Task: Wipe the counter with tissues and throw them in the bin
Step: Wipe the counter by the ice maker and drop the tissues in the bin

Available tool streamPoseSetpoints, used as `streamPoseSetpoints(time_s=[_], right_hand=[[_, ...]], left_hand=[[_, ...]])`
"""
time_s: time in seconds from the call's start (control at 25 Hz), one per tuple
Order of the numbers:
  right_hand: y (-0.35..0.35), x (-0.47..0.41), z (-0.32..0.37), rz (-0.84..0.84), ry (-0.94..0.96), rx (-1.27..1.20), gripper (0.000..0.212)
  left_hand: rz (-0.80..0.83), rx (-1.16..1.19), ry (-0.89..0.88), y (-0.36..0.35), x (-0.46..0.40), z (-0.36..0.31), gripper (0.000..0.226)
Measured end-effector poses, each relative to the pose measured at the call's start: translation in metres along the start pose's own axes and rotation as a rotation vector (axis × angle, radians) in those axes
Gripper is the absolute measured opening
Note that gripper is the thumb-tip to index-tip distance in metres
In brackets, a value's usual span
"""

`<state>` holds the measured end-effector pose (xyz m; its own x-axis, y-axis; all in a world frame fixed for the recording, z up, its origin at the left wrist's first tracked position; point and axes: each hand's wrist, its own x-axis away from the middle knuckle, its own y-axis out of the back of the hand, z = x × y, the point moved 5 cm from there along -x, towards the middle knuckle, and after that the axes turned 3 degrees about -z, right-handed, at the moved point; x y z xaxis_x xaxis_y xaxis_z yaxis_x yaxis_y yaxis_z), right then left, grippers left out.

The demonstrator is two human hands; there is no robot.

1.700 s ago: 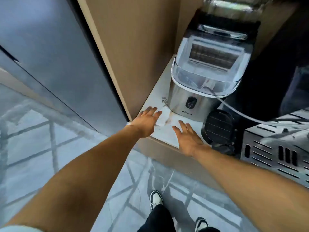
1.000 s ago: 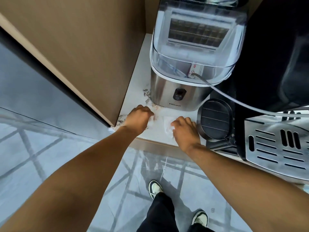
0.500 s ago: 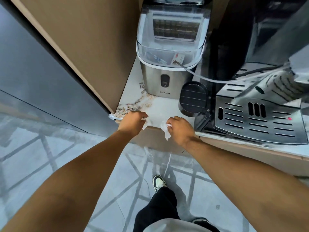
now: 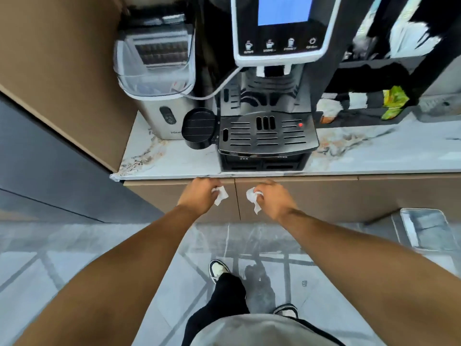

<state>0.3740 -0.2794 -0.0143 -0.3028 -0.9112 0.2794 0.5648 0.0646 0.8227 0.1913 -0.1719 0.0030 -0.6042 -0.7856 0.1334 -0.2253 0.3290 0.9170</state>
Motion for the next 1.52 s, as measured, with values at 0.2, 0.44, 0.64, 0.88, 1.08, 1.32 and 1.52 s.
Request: streamPoseSetpoints(time_s=[0.2, 0.44, 0.64, 0.88, 1.08, 1.32, 1.52], right_hand=[[0.052, 0.057, -0.094, -0.092, -0.147, -0.023, 0.025], [0.111, 0.114, -0.185, -0.173, -0.286, 0.003, 0.019], [0.157, 0.150, -0.256, -0.363, -0.375, -0.002, 0.027], [0.207, 0.163, -0.349, -0.465, -0.521, -0.076, 0.024], [0.251, 0.145, -0.428, -0.504, -0.612, -0.069, 0.025], [0.298, 0.118, -0.499, -0.500, -0.734, -0.059, 0.024], [0.312, 0.106, -0.544, -0.499, -0.748, -0.050, 0.021]], left_hand=[[0.080, -0.064, -0.176, -0.040, -0.011, -0.117, 0.029], [0.148, -0.090, -0.389, -0.079, -0.024, -0.252, 0.029], [0.174, -0.110, -0.550, -0.100, -0.045, -0.350, 0.028], [0.230, -0.074, -0.677, -0.140, -0.098, -0.450, 0.026], [0.238, 0.025, -0.745, -0.173, -0.161, -0.529, 0.023], [0.281, 0.090, -0.772, -0.204, -0.220, -0.600, 0.023], [0.341, 0.107, -0.760, -0.230, -0.230, -0.643, 0.021]])
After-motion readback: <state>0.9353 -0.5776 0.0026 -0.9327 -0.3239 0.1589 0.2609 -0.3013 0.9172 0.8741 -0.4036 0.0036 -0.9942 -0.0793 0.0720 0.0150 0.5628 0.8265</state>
